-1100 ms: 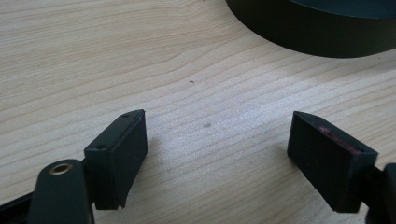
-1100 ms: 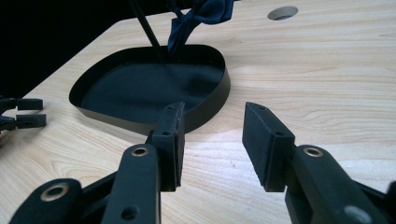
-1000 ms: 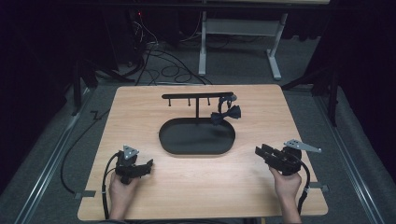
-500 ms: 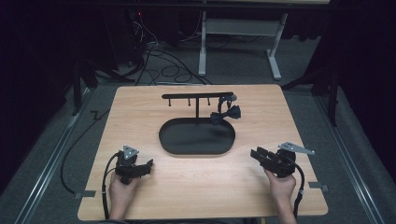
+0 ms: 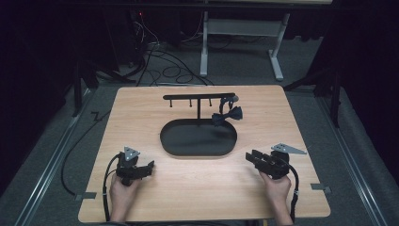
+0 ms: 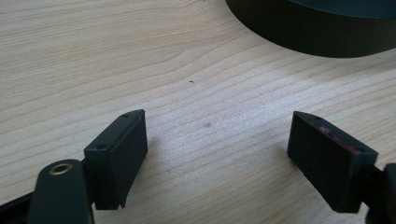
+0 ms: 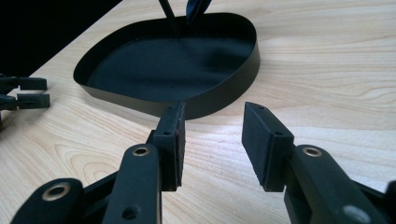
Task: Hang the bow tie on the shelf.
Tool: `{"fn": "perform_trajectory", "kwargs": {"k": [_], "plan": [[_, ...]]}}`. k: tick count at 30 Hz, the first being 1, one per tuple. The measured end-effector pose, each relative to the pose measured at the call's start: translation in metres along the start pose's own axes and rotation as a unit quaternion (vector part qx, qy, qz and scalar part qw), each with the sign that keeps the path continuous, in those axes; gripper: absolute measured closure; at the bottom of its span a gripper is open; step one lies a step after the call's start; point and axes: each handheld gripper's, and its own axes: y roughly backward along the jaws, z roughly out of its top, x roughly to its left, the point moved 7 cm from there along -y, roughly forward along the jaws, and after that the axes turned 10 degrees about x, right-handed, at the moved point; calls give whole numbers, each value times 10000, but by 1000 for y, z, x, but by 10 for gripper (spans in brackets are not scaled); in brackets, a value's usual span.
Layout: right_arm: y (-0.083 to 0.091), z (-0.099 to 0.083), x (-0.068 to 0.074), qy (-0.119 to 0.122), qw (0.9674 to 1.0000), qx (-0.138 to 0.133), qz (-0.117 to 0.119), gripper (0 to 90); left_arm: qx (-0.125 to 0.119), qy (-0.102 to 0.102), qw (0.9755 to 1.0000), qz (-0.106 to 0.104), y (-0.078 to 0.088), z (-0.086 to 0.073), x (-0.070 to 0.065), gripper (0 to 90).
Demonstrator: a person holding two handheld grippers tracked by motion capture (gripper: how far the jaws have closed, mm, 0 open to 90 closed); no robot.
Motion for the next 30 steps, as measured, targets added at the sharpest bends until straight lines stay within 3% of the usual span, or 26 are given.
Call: {"fn": "perform_trajectory", "kwargs": {"k": [30], "plan": [[-27,-10,10,173,9989,419,-84,614,1,-5,10000,-6,0,0,0,205]]}}
